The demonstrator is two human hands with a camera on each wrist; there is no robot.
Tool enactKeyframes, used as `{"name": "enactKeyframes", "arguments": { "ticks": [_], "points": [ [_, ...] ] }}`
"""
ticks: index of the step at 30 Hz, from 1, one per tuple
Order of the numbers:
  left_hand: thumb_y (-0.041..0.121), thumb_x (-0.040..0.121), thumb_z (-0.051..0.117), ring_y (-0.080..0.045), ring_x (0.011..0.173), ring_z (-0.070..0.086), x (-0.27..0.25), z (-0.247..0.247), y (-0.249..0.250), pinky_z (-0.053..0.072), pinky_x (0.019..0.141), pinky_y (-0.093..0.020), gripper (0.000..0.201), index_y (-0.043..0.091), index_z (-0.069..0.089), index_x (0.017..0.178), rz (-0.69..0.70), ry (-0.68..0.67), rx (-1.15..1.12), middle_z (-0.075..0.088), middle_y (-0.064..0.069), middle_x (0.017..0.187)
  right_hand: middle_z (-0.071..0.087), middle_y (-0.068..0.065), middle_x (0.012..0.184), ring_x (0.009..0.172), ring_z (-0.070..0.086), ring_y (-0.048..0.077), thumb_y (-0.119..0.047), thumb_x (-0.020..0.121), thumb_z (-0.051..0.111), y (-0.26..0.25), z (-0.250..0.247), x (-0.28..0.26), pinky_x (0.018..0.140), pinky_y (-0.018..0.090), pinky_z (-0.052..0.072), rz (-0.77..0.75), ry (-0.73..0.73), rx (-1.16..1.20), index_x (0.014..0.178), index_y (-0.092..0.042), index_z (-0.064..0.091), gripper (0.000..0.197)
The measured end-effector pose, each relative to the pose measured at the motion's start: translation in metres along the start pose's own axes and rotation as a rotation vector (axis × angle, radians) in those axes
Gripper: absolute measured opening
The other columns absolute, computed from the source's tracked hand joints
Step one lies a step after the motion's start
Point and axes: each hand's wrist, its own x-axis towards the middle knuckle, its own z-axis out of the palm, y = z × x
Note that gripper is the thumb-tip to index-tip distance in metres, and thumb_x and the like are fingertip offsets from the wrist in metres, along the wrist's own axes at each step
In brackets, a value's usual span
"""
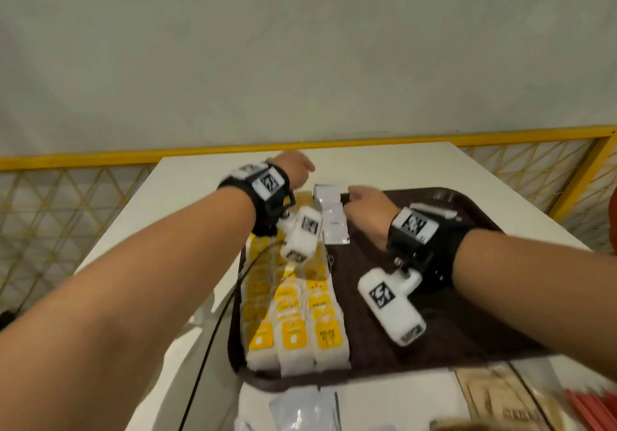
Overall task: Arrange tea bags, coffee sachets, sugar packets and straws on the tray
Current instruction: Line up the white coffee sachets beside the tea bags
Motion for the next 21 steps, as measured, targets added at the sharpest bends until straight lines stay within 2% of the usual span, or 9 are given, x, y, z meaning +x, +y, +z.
{"name": "enactKeyframes", "arguments": {
  "ticks": [2, 5, 8, 11, 14, 16, 18, 19, 21],
  "points": [
    [-0.002, 0.096, 0.036, -0.022, 0.12, 0.053, -0.009, -0.019, 0.004, 0.04, 0.096, -0.027, 0.039, 0.009, 0.061, 0.124, 0.026, -0.001, -0.169, 0.054, -0.009, 0.135, 0.048, 0.024, 0.139, 0.123, 0.05, 0.034, 0.001, 0.089, 0.048, -0.015, -0.011, -0.013, 0.104, 0.041, 0.041, 0.0, -0.043, 0.007, 0.138, 0.003, 0.043, 0.05],
    [-0.006, 0.091, 0.036, -0.015, 0.087, 0.06, -0.041, -0.052, 0.013, 0.047, 0.077, -0.026, 0.036, 0.013, 0.066, 0.093, 0.039, -0.041, -0.531, 0.067, -0.004, 0.097, 0.064, 0.015, 0.104, 0.085, 0.062, 0.02, 0.005, 0.091, 0.049, -0.043, -0.025, -0.052, 0.082, 0.03, 0.052, -0.025, -0.249, 0.155, 0.104, -0.003, 0.06, 0.019],
    [-0.003, 0.09, 0.043, -0.01, 0.084, 0.063, -0.097, -0.071, 0.02, 0.052, 0.08, -0.022, 0.032, 0.017, 0.067, 0.088, 0.225, -0.117, -0.552, 0.069, 0.001, 0.089, 0.065, 0.01, 0.087, 0.077, 0.063, 0.014, 0.001, 0.088, 0.062, -0.058, -0.037, -0.108, 0.078, 0.024, 0.053, -0.124, -0.54, -0.031, 0.098, -0.006, 0.064, 0.012],
    [0.01, 0.091, 0.058, -0.003, 0.088, 0.064, -0.169, -0.07, 0.017, 0.053, 0.085, -0.022, 0.02, 0.023, 0.072, 0.095, 0.431, -0.309, -0.339, 0.072, 0.004, 0.093, 0.07, 0.005, 0.093, 0.076, 0.064, 0.01, -0.018, 0.081, 0.074, -0.048, -0.038, -0.158, 0.075, 0.02, 0.053, -0.278, -0.742, -0.579, 0.103, -0.016, 0.068, 0.022],
    [0.031, 0.083, 0.07, -0.001, 0.098, 0.058, -0.23, -0.038, 0.005, 0.046, 0.088, -0.017, 0.023, 0.036, 0.069, 0.106, 0.594, -0.552, 0.009, 0.065, 0.015, 0.102, 0.061, -0.01, 0.111, 0.095, 0.06, 0.008, -0.038, 0.073, 0.08, -0.022, -0.029, -0.195, 0.082, 0.018, 0.048, -0.384, -0.844, -1.049, 0.121, -0.026, 0.057, 0.055],
    [0.045, 0.073, 0.077, -0.004, 0.103, 0.052, -0.266, -0.011, -0.004, 0.041, 0.089, -0.018, 0.039, 0.038, 0.066, 0.111, 0.704, -0.586, 0.096, 0.059, 0.014, 0.108, 0.046, -0.01, 0.115, 0.106, 0.052, 0.012, -0.042, 0.069, 0.082, 0.001, -0.023, -0.209, 0.091, 0.026, 0.046, -0.433, -0.844, -1.156, 0.133, -0.027, 0.041, 0.077],
    [0.048, 0.063, 0.081, -0.011, 0.099, 0.048, -0.287, 0.017, -0.014, 0.036, 0.082, -0.018, 0.055, 0.038, 0.064, 0.115, 0.872, -0.521, 0.153, 0.057, 0.005, 0.109, 0.036, -0.009, 0.11, 0.108, 0.047, 0.013, -0.038, 0.069, 0.082, 0.019, -0.016, -0.217, 0.088, 0.026, 0.042, -0.466, -0.798, -1.13, 0.136, -0.028, 0.034, 0.083],
    [0.048, 0.064, 0.081, -0.012, 0.099, 0.041, -0.293, 0.028, -0.015, 0.03, 0.078, -0.016, 0.06, 0.041, 0.06, 0.12, 0.895, -0.527, 0.228, 0.051, 0.004, 0.112, 0.033, -0.01, 0.109, 0.108, 0.046, 0.014, -0.035, 0.071, 0.082, 0.025, -0.012, -0.219, 0.084, 0.024, 0.039, -0.479, -0.767, -1.107, 0.135, -0.029, 0.034, 0.081],
    [0.043, 0.072, 0.077, -0.012, 0.103, 0.031, -0.299, 0.045, -0.018, 0.023, 0.079, -0.018, 0.066, 0.047, 0.047, 0.13, 0.81, -0.569, 0.417, 0.037, 0.006, 0.119, 0.033, -0.011, 0.108, 0.108, 0.045, 0.014, -0.031, 0.071, 0.082, 0.031, -0.004, -0.217, 0.081, 0.022, 0.035, -0.505, -0.712, -1.057, 0.134, -0.027, 0.037, 0.077]
  ]
}}
